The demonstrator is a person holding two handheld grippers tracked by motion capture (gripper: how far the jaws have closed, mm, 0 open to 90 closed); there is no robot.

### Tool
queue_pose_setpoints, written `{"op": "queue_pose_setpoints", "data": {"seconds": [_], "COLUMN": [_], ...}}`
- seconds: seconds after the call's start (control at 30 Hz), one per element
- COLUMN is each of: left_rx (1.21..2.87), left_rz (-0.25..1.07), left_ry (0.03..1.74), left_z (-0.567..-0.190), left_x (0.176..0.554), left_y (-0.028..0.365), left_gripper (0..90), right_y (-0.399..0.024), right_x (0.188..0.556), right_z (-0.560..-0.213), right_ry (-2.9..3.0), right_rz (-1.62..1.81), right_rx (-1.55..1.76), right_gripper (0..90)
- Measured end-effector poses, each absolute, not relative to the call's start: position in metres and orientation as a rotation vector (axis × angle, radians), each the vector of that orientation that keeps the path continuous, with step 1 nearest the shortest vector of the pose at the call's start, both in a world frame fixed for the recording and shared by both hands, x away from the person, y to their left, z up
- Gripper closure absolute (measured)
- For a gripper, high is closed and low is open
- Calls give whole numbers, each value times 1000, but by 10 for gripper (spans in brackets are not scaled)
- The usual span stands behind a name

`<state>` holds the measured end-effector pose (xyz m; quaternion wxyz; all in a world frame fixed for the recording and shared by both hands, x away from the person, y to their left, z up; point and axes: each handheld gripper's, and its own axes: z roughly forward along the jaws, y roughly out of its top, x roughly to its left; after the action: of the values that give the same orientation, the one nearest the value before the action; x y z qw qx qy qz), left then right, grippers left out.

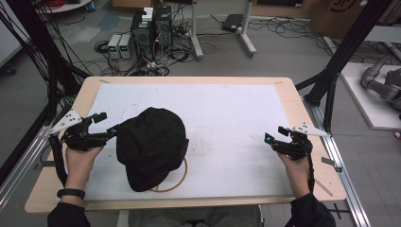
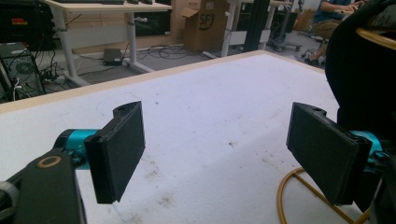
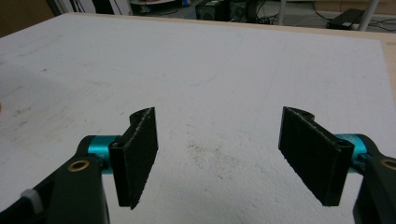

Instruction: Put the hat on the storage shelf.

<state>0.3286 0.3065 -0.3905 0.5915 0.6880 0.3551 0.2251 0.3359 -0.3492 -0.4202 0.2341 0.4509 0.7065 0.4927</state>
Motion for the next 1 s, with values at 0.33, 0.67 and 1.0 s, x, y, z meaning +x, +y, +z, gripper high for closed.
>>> {"op": "queue_pose_setpoints", "data": {"seconds": [0.33,0.67,1.0], "left_rx": [1638,1646,1653], "left_rz": [528,542,543], "left_ry": [852,854,859], "left_z": [-398,-401,-401], "left_x": [331,330,329], "left_y": [305,304,305], "left_gripper": [194,194,194], "right_y": [-348,-345,-341], "right_x": [337,337,339], "right_z": [-420,-419,-419], "right_ry": [1942,1947,1948], "right_rz": [1352,1353,1351], "right_rx": [1232,1232,1224], "right_gripper": [281,281,281]}}
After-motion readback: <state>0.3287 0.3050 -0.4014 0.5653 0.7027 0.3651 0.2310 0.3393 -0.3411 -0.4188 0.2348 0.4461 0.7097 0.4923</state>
